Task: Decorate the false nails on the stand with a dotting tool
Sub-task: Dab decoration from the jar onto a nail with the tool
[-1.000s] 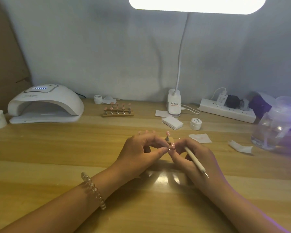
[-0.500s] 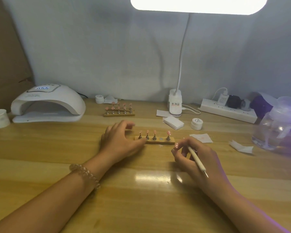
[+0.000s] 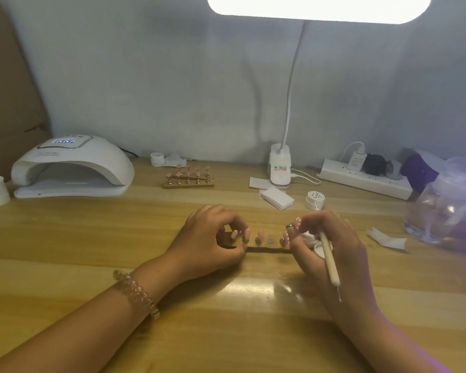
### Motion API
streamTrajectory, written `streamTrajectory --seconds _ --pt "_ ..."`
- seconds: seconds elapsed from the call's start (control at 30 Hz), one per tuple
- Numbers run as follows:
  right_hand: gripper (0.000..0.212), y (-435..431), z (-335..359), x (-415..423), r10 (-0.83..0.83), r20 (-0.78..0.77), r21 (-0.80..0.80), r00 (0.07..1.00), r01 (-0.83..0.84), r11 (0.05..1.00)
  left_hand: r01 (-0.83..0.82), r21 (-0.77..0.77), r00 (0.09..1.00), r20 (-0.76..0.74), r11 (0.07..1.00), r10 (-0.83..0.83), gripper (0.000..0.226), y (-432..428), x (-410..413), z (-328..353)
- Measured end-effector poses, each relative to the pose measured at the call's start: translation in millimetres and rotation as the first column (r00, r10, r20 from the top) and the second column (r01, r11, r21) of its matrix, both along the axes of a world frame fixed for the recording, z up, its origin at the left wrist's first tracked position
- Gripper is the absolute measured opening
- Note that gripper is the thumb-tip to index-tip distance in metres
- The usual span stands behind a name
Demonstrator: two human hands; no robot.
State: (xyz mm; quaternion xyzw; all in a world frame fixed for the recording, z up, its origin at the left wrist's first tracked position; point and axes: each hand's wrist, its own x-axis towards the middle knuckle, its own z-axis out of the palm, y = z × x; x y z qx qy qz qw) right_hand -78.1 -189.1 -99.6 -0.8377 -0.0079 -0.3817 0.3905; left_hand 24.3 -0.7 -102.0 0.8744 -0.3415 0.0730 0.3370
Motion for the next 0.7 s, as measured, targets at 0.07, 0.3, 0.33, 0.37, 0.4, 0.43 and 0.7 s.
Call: streamTrajectory --seconds 0.07,0.3,0.33,0.37,0.4,0.43,0.7 --pt "0.017 -1.2 -0.4 0.2 0.005 -0.008 -0.005 1.0 -0.005 1.0 0.026 0.008 0.999 0.029 1.0 -0.026 0.015 -0.4 -1.1 0.7" --pt "0.013 -1.7 -5.1 4.6 0.105 -0.182 -0.068 0.978 -0.119 0.991 0.089 0.056 0.988 0.125 0.995 -0.095 0.016 -0.6 -2.6 -0.6" --pt "0.012 -1.9 -5.6 4.3 0.101 -0.194 -0.1 0.976 -0.122 0.987 0.088 0.056 0.987 0.131 0.995 -0.095 0.017 -0.6 -2.5 -0.7" --pt "0.013 -1.9 -6.1 4.0 0.092 -0.205 -0.137 0.974 -0.121 0.983 0.087 0.056 0.986 0.137 0.995 -0.094 0.017 -0.5 -2.4 -0.7" --pt "0.015 -1.7 -6.3 3.6 0.078 -0.211 -0.179 0.974 -0.117 0.977 0.087 0.055 0.986 0.141 0.995 -0.094 0.018 -0.4 -2.5 -0.6" --pt "0.016 -1.2 -6.1 3.4 0.063 -0.21 -0.221 0.976 -0.11 0.969 0.091 0.054 0.985 0.143 0.994 -0.098 0.018 -0.5 -2.6 -0.5" --pt "0.01 -0.3 -4.3 3.2 0.035 -0.19 -0.303 0.981 -0.092 0.949 0.121 0.019 0.984 0.131 0.993 -0.122 0.017 0.0 -3.5 0.6"
